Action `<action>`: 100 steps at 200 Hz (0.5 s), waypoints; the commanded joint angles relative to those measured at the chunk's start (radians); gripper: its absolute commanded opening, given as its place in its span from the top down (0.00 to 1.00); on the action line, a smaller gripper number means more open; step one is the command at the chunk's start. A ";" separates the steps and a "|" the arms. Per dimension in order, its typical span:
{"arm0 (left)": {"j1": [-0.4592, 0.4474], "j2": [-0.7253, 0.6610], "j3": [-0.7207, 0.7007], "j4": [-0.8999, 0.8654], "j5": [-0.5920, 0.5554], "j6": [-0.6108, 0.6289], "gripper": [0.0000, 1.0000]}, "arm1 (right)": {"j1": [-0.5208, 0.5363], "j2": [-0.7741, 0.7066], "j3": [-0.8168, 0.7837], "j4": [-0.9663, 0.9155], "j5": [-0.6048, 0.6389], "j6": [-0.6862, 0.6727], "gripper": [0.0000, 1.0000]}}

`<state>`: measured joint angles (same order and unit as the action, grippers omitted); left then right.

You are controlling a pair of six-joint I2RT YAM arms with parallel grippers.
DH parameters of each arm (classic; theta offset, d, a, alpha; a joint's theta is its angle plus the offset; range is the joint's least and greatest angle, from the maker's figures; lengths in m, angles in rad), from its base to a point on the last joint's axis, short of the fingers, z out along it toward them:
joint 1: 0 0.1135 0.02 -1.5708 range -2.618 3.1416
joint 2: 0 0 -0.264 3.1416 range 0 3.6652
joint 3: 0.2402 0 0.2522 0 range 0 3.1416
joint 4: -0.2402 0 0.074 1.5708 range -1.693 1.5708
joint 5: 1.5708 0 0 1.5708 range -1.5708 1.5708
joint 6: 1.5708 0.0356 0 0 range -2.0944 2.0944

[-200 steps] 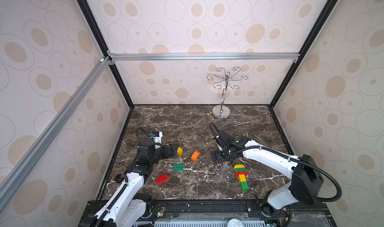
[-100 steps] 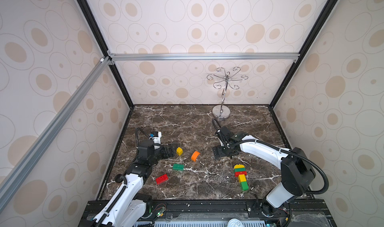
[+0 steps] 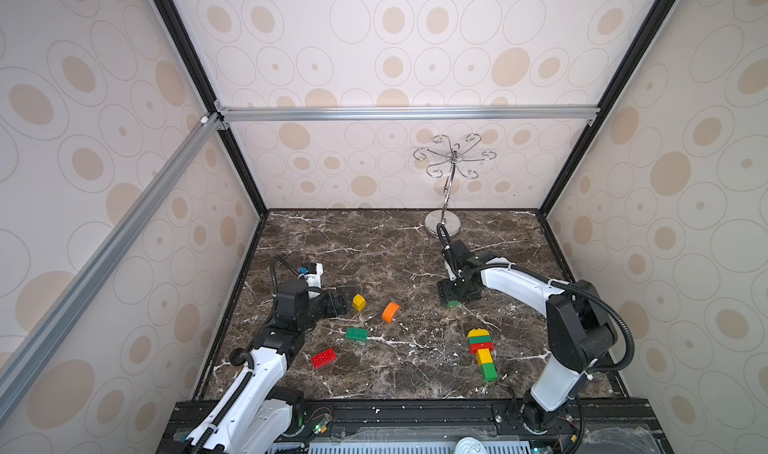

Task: Assemble an ice cream with lego
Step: Move the lego brick at the center of the board.

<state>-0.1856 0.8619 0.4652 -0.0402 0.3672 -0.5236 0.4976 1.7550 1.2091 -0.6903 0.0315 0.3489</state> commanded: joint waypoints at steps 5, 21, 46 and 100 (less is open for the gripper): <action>0.006 -0.006 0.006 -0.009 -0.013 -0.003 0.00 | -0.011 0.030 0.031 0.000 -0.018 -0.025 0.27; 0.006 -0.004 0.006 -0.010 -0.014 -0.003 0.00 | -0.012 0.045 0.039 -0.001 -0.019 -0.025 0.31; 0.006 -0.004 0.006 -0.009 -0.015 -0.003 0.00 | -0.014 0.058 0.047 -0.001 -0.007 -0.025 0.37; 0.006 -0.016 0.005 -0.013 -0.016 -0.004 0.00 | -0.014 0.081 0.053 -0.005 0.002 -0.022 0.48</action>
<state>-0.1856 0.8619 0.4652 -0.0402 0.3592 -0.5236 0.4885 1.8179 1.2472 -0.6811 0.0219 0.3283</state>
